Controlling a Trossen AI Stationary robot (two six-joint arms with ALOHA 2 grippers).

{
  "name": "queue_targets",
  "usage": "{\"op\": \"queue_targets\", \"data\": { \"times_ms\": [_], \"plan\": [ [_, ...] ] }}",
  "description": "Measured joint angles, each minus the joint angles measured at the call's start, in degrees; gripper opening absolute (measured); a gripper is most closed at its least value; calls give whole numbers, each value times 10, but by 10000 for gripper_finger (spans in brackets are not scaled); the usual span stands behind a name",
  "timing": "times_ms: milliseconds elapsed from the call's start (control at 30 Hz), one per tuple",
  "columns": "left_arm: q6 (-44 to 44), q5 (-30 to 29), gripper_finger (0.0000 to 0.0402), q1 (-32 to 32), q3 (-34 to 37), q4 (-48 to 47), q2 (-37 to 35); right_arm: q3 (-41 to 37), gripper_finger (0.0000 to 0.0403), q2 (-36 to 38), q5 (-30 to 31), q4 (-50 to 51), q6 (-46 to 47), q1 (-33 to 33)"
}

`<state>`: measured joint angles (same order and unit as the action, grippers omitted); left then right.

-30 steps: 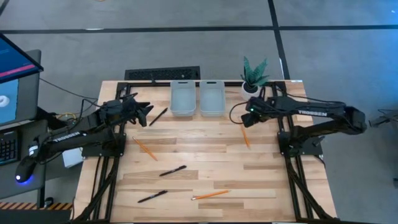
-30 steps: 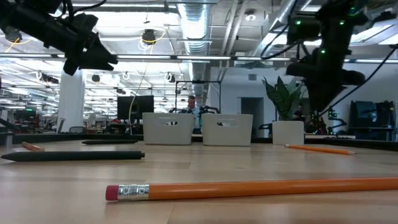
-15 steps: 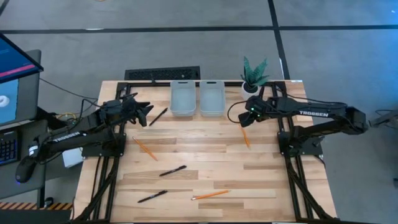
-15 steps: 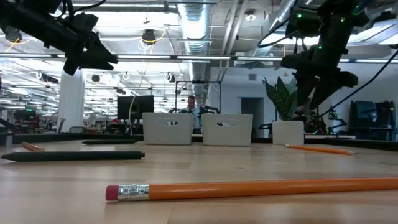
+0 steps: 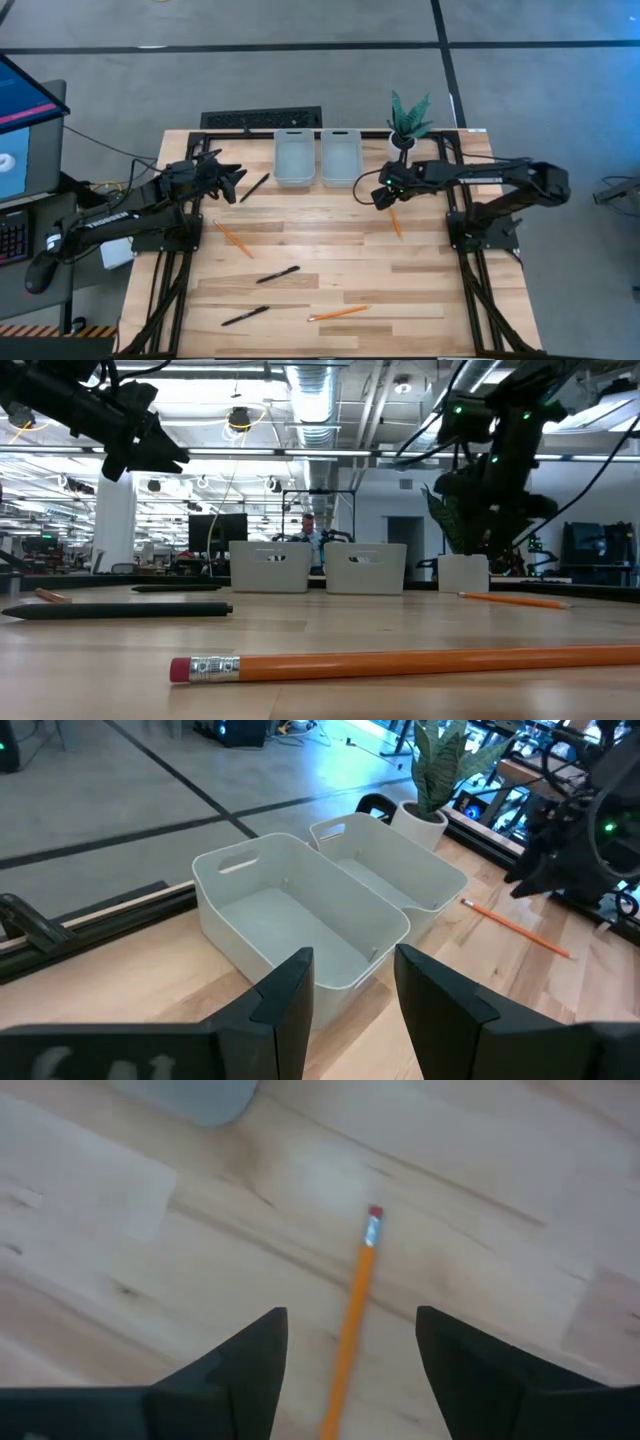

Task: Sort pens & pencils
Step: Put the top right orange pencil into the right gray bin

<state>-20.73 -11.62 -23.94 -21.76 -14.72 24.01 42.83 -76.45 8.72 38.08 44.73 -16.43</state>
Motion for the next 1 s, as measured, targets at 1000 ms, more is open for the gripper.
{"op": "queue_targets", "data": {
  "times_ms": [1000],
  "plan": [
    [2,-12,132,0,0,-14,0,0,244,-102,-67,-40,3,-18]
  ]
}}
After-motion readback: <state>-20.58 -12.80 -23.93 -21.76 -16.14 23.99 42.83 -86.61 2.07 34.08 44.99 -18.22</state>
